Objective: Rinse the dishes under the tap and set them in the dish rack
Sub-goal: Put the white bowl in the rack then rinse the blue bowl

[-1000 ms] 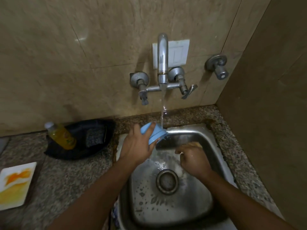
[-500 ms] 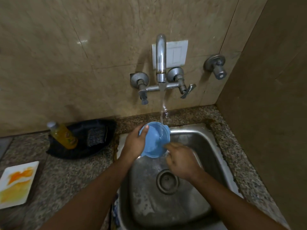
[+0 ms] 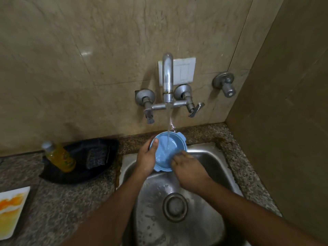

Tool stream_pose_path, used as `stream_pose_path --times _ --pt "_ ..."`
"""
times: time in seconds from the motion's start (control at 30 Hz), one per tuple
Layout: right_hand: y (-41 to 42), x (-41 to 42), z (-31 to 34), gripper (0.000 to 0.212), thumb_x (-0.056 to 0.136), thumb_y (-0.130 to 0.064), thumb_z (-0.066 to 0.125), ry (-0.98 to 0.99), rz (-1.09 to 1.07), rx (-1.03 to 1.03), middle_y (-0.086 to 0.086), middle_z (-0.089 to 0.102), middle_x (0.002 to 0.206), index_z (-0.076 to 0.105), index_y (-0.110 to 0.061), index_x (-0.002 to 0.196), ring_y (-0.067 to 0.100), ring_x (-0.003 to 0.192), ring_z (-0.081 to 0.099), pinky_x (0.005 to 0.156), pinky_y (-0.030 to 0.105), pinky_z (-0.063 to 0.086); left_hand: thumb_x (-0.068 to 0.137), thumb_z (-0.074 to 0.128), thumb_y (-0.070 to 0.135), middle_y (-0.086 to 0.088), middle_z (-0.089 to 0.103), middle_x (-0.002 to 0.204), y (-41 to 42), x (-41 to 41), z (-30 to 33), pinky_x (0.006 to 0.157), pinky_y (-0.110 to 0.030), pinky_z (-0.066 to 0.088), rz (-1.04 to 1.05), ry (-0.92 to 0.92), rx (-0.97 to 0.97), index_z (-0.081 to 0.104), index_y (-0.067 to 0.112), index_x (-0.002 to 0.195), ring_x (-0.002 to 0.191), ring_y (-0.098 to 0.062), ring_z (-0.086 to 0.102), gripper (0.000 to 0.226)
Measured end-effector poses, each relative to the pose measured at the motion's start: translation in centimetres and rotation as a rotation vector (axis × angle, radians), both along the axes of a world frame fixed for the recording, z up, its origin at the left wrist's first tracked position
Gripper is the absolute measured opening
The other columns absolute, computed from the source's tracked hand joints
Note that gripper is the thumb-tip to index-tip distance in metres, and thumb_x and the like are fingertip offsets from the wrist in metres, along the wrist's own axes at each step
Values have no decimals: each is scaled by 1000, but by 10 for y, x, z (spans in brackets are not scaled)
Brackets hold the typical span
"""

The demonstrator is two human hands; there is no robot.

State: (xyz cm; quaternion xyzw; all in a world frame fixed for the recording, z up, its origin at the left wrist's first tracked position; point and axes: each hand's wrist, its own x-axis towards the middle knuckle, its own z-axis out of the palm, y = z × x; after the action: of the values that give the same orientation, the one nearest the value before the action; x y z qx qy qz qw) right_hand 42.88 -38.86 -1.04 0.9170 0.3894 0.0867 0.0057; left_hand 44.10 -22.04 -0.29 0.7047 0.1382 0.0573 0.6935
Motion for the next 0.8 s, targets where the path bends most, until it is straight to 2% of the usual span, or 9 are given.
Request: stream_pose_path --times 0.07,0.17,0.23,0.3,0.4,0.53,0.63,0.7,0.8 --pt "19 -2 14 35 72 -11 48 84 -140 -59 8 68 92 68 -10 101 27 81 67 79 35 54 100 52 31 7 73 94 -10 4 -2 70 -11 50 -3 20 27 69 26 104 83 1 68 19" --pt "41 -15 8 51 71 -9 64 326 -187 135 10 64 115 59 -10 122 31 89 67 80 38 55 93 56 46 -2 74 103 -7 13 -3 87 -33 54 13 4 -38 70 24 107 98 -19 69 30" --pt "31 -12 3 45 72 -14 60 244 -138 178 2 70 110 64 -18 117 27 81 69 74 33 55 97 53 38 -4 72 108 -6 11 -7 89 -36 53 16 -3 -90 65 20 113 101 -20 67 27" --pt "15 0 5 37 75 -21 45 146 -62 88 -3 73 94 69 -25 103 21 71 70 65 28 53 100 50 25 -4 68 111 -8 3 -10 88 -32 52 0 6 -118 59 19 119 99 -16 64 21" --pt "-6 24 12 23 71 -23 53 33 139 -92 -4 72 78 70 -25 86 18 68 67 65 26 50 90 64 14 -11 65 110 4 6 -10 85 -41 52 -39 61 -212 54 19 110 96 -24 64 22" --pt "-25 46 23 8 77 -17 61 8 359 -217 -2 68 80 66 -21 82 24 79 63 76 35 52 91 63 23 -17 70 112 18 23 17 91 -47 53 -242 205 -274 63 16 115 101 -32 68 25" --pt "-18 46 36 8 69 -18 70 -11 283 -281 0 67 75 70 -20 77 23 72 64 75 32 54 91 62 42 -7 76 98 5 32 14 90 -43 55 -125 194 -27 73 22 94 94 -25 71 23" --pt "-4 40 38 16 73 -16 64 21 158 -270 6 69 84 72 -14 87 26 78 66 76 36 53 84 64 54 1 76 90 -4 35 5 88 -41 55 3 160 -6 74 26 89 91 -21 71 30" --pt "23 17 27 44 79 -12 61 435 -23 -120 18 56 119 56 -3 121 32 107 56 90 42 50 90 61 49 1 76 91 -12 30 -6 86 -39 56 76 152 -64 74 24 95 90 -20 72 29"
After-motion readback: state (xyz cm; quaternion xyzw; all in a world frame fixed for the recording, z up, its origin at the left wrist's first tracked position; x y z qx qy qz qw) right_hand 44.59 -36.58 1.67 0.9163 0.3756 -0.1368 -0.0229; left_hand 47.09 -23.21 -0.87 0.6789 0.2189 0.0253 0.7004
